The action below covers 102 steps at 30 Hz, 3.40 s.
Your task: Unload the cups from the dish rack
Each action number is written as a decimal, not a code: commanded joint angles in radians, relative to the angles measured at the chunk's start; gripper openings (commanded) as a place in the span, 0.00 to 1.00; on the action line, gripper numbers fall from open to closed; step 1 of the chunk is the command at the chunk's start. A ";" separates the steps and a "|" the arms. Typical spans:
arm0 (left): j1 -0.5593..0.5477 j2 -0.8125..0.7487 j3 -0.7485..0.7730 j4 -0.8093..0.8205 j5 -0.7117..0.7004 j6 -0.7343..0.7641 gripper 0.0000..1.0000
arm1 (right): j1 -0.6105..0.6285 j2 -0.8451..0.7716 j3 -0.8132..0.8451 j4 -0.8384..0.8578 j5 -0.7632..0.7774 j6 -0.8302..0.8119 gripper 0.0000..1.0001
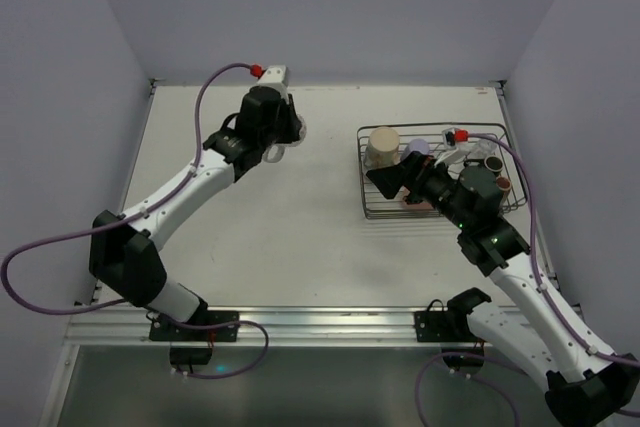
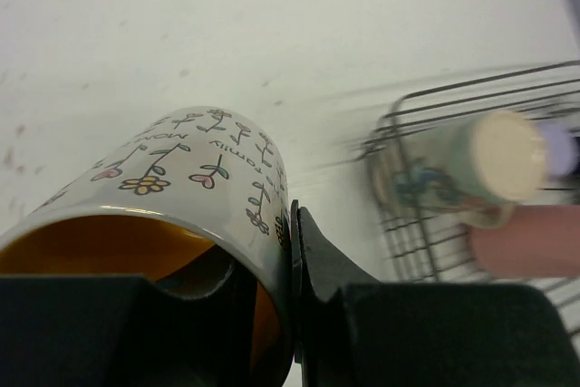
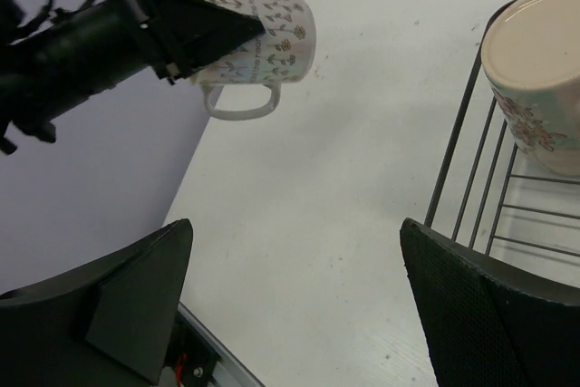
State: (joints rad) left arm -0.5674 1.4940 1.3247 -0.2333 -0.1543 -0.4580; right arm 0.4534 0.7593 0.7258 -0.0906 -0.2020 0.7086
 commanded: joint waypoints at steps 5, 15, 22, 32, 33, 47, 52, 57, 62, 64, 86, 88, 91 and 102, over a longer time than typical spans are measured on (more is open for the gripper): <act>0.225 0.081 0.071 -0.240 -0.146 0.125 0.00 | 0.016 0.000 0.034 -0.034 -0.020 -0.119 0.99; 0.415 0.225 0.120 -0.274 -0.104 0.162 0.00 | 0.050 0.037 0.017 -0.024 -0.068 -0.167 0.99; 0.475 0.339 0.180 -0.256 -0.037 0.206 0.00 | 0.051 0.029 0.001 -0.024 -0.051 -0.195 0.99; 0.485 0.403 0.222 -0.261 -0.042 0.197 0.28 | 0.053 0.057 0.020 -0.066 0.001 -0.230 0.99; 0.486 0.402 0.217 -0.264 -0.048 0.199 0.34 | 0.053 0.057 0.024 -0.078 0.006 -0.232 0.99; 0.485 0.192 0.277 -0.250 0.050 0.151 0.89 | 0.053 0.144 0.184 -0.201 0.160 -0.308 0.99; 0.451 0.005 0.214 -0.187 0.195 0.116 0.95 | 0.053 0.245 0.277 -0.254 0.314 -0.356 0.99; 0.307 -0.196 -0.069 0.003 0.380 0.062 0.99 | 0.050 0.409 0.404 -0.308 0.408 -0.474 0.99; 0.173 -0.371 -0.317 0.139 0.536 0.030 1.00 | 0.001 0.531 0.492 -0.343 0.320 -0.554 0.99; 0.169 -0.429 -0.376 0.157 0.610 0.031 1.00 | -0.013 0.586 0.521 -0.354 0.299 -0.580 0.99; 0.169 -0.627 -0.475 0.051 0.510 0.189 1.00 | -0.076 0.893 0.715 -0.434 0.260 -0.627 0.99; 0.169 -0.629 -0.476 0.051 0.504 0.190 1.00 | -0.074 0.916 0.722 -0.434 0.260 -0.633 0.99; 0.169 -0.623 -0.476 0.051 0.506 0.191 1.00 | -0.074 0.946 0.736 -0.436 0.271 -0.638 0.99; 0.169 -0.601 -0.476 0.065 0.541 0.168 1.00 | -0.074 0.983 0.728 -0.408 0.289 -0.623 0.95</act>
State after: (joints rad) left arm -0.4007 0.8928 0.8520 -0.1825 0.3584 -0.2924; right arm 0.3828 1.7290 1.4220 -0.5079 0.0689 0.0921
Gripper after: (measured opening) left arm 0.997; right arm 0.966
